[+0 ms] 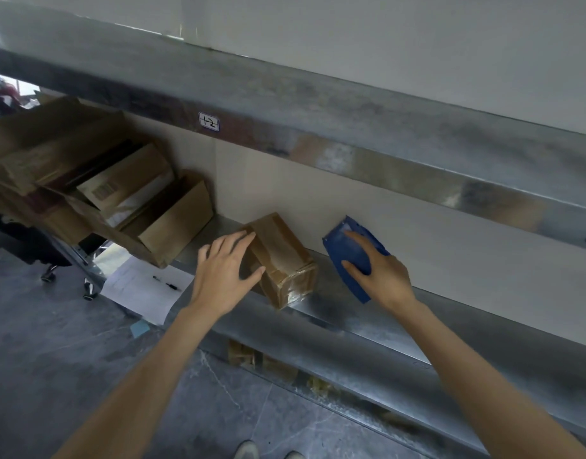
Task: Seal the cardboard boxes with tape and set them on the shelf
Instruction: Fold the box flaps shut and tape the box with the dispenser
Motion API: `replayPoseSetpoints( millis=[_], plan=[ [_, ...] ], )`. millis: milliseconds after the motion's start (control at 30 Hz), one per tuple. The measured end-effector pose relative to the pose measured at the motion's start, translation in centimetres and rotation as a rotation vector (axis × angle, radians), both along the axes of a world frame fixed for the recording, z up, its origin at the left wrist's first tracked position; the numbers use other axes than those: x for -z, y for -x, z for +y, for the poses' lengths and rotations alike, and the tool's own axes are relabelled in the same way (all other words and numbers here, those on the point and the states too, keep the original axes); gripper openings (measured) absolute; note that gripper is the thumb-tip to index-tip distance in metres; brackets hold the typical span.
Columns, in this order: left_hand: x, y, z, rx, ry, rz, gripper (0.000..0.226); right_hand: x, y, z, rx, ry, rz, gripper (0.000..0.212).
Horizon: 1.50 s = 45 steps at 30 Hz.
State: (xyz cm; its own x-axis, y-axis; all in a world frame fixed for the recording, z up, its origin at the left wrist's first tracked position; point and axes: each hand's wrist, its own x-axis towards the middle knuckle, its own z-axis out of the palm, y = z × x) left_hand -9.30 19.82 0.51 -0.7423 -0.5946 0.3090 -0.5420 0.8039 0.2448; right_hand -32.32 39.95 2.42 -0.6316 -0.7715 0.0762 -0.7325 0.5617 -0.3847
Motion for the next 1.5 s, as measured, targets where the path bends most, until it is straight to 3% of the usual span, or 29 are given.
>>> replayPoseSetpoints(
  millis=[133,333,500,733,900,1200,1500],
  plan=[
    [-1.0,0.7,0.1,0.082,-0.037,0.096,0.062,-1.9,-0.5,0.5,-0.217,0.06,0.076,0.055],
    [-2.5,0.8,-0.1,0.189,-0.218,0.226,0.055,-2.9,-2.3,0.1,-0.578,0.051,0.379,0.056],
    [-3.3,0.3,0.0,0.309,-0.522,0.232,0.052,-1.8,-2.8,0.5,-0.697,0.111,0.415,0.057],
    [-3.7,0.1,0.5,0.401,-0.68,0.178,0.043,-1.1,-3.6,0.3,-0.828,0.102,0.427,0.059],
    [-3.7,0.1,0.7,0.384,-0.693,0.161,0.036,-1.3,-4.4,0.1,-0.846,0.101,0.398,0.058],
    [-3.5,0.5,1.0,0.379,-0.748,0.141,0.044,-2.2,-5.2,0.6,-0.799,0.107,0.359,0.056],
    [-3.0,1.2,1.2,0.38,-0.824,0.197,0.037,-3.8,-5.7,1.2,-0.641,0.056,0.103,0.061]
  ],
)
